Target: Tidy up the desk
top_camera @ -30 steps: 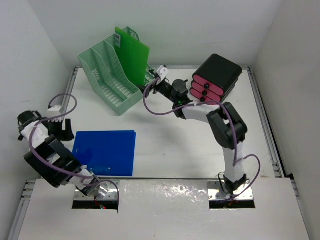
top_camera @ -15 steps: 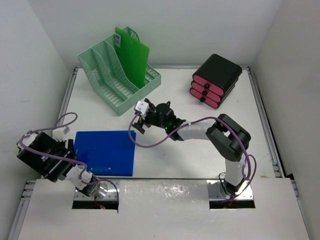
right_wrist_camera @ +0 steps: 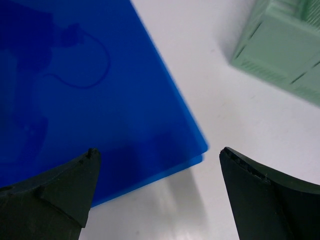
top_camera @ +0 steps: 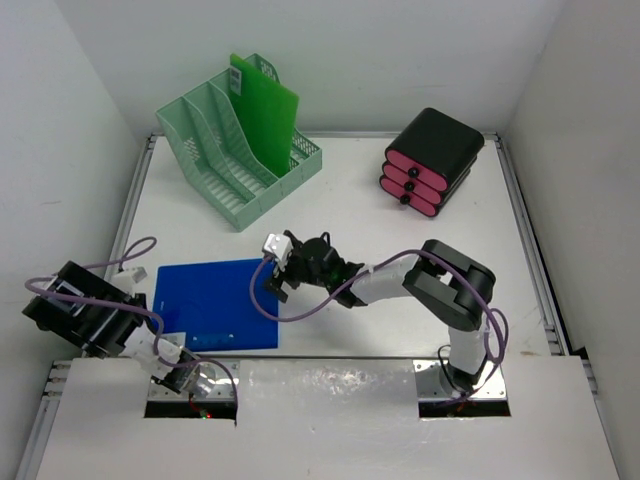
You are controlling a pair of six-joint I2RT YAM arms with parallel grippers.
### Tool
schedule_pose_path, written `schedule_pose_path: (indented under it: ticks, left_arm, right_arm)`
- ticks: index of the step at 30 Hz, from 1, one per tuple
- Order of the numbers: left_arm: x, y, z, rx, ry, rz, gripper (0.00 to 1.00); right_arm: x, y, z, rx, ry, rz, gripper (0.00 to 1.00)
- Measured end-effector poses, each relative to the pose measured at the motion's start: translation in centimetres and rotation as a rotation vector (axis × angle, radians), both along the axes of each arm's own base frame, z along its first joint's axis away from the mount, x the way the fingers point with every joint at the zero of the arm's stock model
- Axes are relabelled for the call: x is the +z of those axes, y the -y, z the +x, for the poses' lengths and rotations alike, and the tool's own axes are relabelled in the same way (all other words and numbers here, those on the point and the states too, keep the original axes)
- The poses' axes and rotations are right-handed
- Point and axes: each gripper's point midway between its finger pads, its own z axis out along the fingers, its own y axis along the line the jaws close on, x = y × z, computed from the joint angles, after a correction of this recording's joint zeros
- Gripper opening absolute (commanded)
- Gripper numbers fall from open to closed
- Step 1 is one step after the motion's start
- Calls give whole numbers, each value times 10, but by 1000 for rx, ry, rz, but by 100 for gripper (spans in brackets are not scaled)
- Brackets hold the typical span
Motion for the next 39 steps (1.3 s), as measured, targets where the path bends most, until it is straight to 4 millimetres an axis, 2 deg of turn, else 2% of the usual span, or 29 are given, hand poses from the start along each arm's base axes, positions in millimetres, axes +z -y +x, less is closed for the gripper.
schedule_pose_path:
  ticks: [5,6,10,13,17,21,25,29,31,35,37,39]
  left_arm:
    - [-6,5,-4,-3,-23,-46,10]
    - [-7,7,-4,1,-30,-60,0]
    - [-7,12,-6,9,-39,-95,0]
    - [1,13,1,19,-8,-108,0]
    - [25,6,23,2,139,-41,0]
    - [52,6,47,-99,261,44,0]
    - [67,14,70,-209,325,78,0]
    - [91,16,93,-313,402,153,0]
    - [112,16,108,-366,460,214,0]
    - [153,21,129,-454,572,327,0]
    - [163,25,134,-463,592,355,0]
    - [162,25,137,-438,575,351,0]
  right_arm:
    - [-30,10,-18,-26,-80,-38,99]
    - [-36,13,-19,-38,-94,-42,99]
    - [-53,25,-25,-72,-147,-54,99]
    - [-64,28,-28,-87,-179,-63,99]
    - [-71,33,-34,-75,-188,-75,99]
    - [-67,35,-37,-20,-178,-113,99]
    - [-52,35,-25,27,-202,-127,99]
    - [-21,37,6,81,-224,-56,99]
    - [-1,35,23,110,-234,-2,99]
    - [37,25,56,169,-221,80,99]
    - [48,13,66,198,-226,91,99]
    - [53,2,72,211,-231,100,99]
